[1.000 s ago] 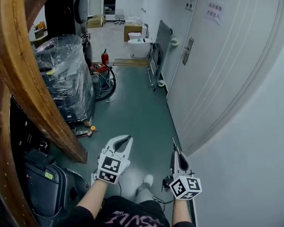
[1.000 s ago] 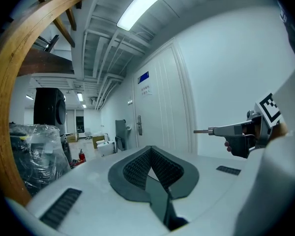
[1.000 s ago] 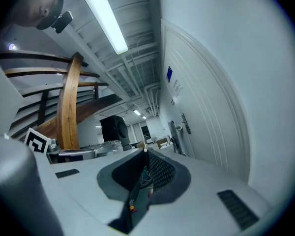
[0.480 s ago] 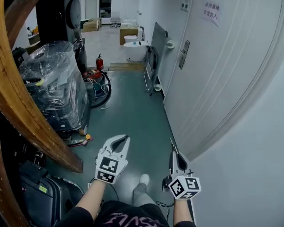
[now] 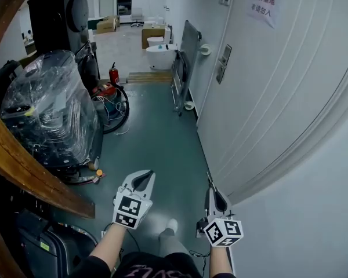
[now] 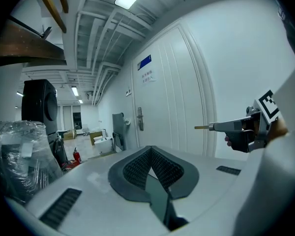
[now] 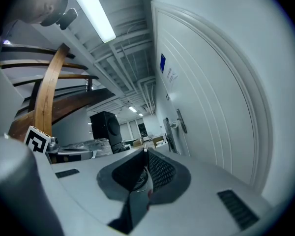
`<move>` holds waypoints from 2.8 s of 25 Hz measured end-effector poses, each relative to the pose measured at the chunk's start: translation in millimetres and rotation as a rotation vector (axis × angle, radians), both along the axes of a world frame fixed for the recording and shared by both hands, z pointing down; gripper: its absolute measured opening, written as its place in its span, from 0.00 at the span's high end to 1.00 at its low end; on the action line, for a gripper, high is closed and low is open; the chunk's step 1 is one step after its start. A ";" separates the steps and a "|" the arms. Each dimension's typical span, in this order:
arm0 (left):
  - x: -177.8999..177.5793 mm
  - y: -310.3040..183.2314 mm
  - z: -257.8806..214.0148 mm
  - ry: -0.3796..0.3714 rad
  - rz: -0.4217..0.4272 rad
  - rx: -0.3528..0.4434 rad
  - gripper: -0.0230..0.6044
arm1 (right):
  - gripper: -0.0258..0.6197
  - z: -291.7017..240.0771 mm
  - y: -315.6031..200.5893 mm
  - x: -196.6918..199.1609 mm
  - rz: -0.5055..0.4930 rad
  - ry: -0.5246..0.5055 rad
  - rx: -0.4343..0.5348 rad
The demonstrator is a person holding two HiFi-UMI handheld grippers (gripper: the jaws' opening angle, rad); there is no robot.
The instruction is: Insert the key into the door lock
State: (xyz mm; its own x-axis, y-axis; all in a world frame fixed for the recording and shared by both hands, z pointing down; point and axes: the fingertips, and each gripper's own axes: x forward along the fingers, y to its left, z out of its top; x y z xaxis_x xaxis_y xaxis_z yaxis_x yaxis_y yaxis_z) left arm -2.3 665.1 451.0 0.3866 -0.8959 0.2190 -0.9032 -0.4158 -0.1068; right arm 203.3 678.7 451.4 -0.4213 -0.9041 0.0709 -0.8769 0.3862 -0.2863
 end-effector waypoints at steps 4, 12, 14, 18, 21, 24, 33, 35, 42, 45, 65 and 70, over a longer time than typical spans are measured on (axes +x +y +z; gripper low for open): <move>5.2 -44.0 -0.2 -0.001 -0.005 -0.013 0.94 | 0.84 -2.5 -45.6 4.2 -0.002 -0.015 0.001; 10.1 -136.6 -9.3 0.004 -0.052 -0.015 0.94 | 0.84 -11.2 -147.2 12.9 -0.031 -0.013 -0.005; 11.0 -154.2 -9.5 0.005 -0.067 -0.017 0.94 | 0.84 -12.0 -169.2 15.1 -0.042 -0.013 -0.004; 10.3 -179.7 -10.8 -0.005 -0.089 -0.018 0.94 | 0.84 -16.7 -204.0 16.8 -0.056 -0.030 0.001; 6.6 -188.2 -15.0 -0.010 -0.109 -0.020 0.94 | 0.84 -20.3 -218.1 13.5 -0.074 -0.048 -0.004; 3.0 -199.8 -22.1 -0.007 -0.125 -0.005 0.94 | 0.84 -27.5 -233.5 13.2 -0.083 -0.055 0.003; -0.4 -235.5 -12.4 0.014 -0.130 0.002 0.94 | 0.84 -22.0 -266.0 19.5 -0.061 -0.048 0.006; -2.3 -246.7 -9.8 0.019 -0.124 0.007 0.94 | 0.84 -22.1 -275.7 19.3 -0.052 -0.048 0.011; -15.9 -295.8 -3.1 0.060 -0.106 0.005 0.94 | 0.84 -18.8 -316.3 6.4 -0.030 -0.020 0.006; -23.2 -320.7 3.8 0.061 -0.095 -0.006 0.94 | 0.84 -13.1 -340.1 -2.3 -0.020 -0.017 -0.007; -135.2 -522.5 16.4 0.051 -0.015 -0.064 0.94 | 0.84 -13.3 -539.5 -116.0 0.054 -0.014 -0.023; -142.3 -561.2 14.0 0.047 0.033 -0.069 0.94 | 0.84 -16.8 -569.1 -128.3 0.089 -0.016 -0.023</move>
